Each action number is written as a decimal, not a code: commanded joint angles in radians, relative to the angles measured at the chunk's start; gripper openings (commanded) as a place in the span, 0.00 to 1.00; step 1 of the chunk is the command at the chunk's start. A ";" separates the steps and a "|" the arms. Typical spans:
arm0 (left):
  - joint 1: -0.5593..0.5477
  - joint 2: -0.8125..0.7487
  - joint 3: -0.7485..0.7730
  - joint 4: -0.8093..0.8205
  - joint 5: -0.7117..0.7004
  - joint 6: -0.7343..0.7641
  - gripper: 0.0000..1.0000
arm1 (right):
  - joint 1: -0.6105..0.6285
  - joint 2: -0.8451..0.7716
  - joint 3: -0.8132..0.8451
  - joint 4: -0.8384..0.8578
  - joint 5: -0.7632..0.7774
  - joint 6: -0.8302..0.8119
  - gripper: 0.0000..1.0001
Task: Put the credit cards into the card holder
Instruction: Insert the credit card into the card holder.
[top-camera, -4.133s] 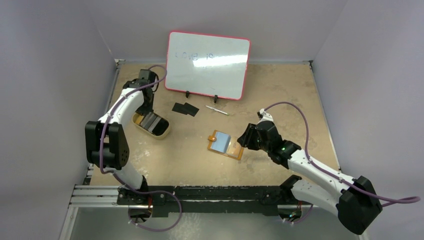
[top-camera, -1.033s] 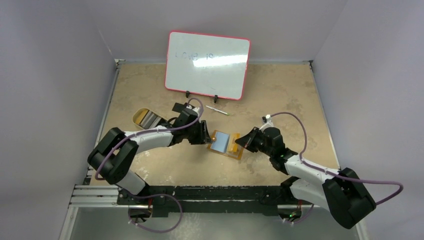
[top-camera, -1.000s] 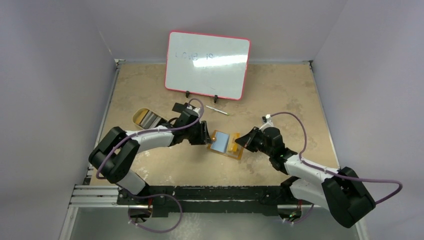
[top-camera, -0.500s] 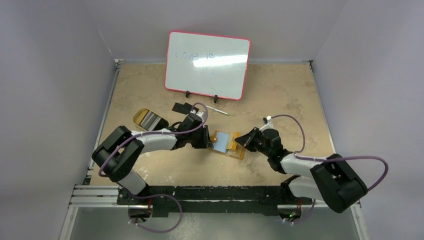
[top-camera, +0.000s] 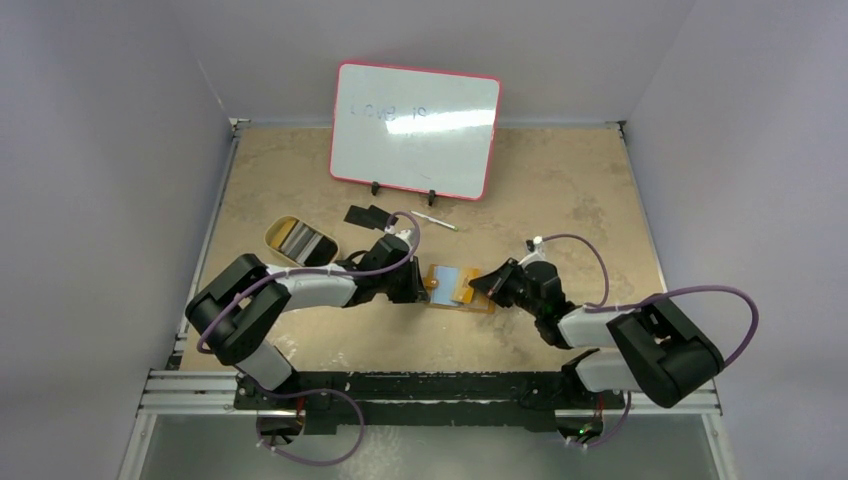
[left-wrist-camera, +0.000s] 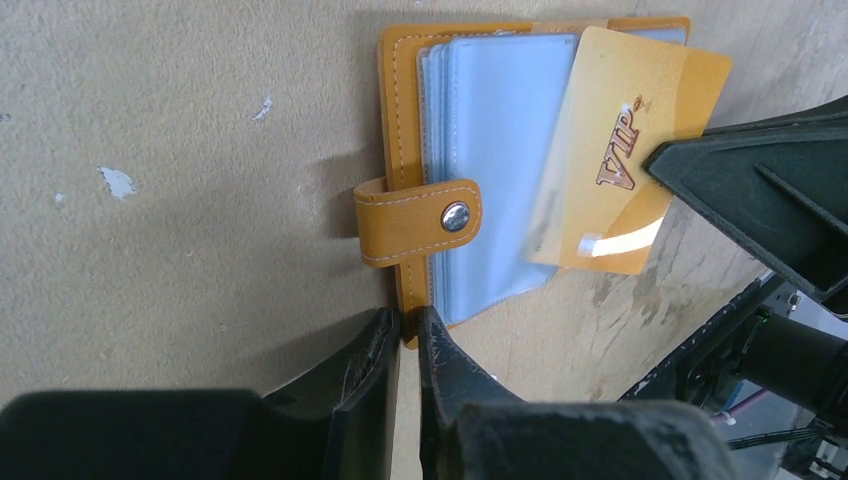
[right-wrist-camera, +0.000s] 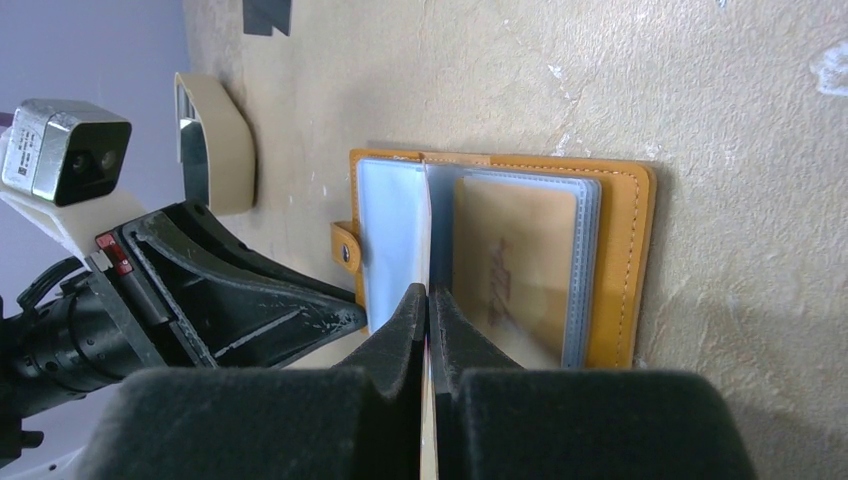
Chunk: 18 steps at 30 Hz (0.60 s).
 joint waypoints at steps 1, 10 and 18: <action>-0.012 -0.003 -0.024 0.014 -0.036 -0.013 0.11 | -0.003 0.001 -0.005 0.034 -0.023 -0.039 0.00; -0.012 -0.009 -0.010 -0.005 -0.055 -0.008 0.09 | -0.005 0.057 0.024 -0.008 -0.138 -0.105 0.00; -0.013 -0.004 -0.008 -0.006 -0.058 -0.007 0.08 | -0.005 0.137 0.112 -0.073 -0.206 -0.172 0.00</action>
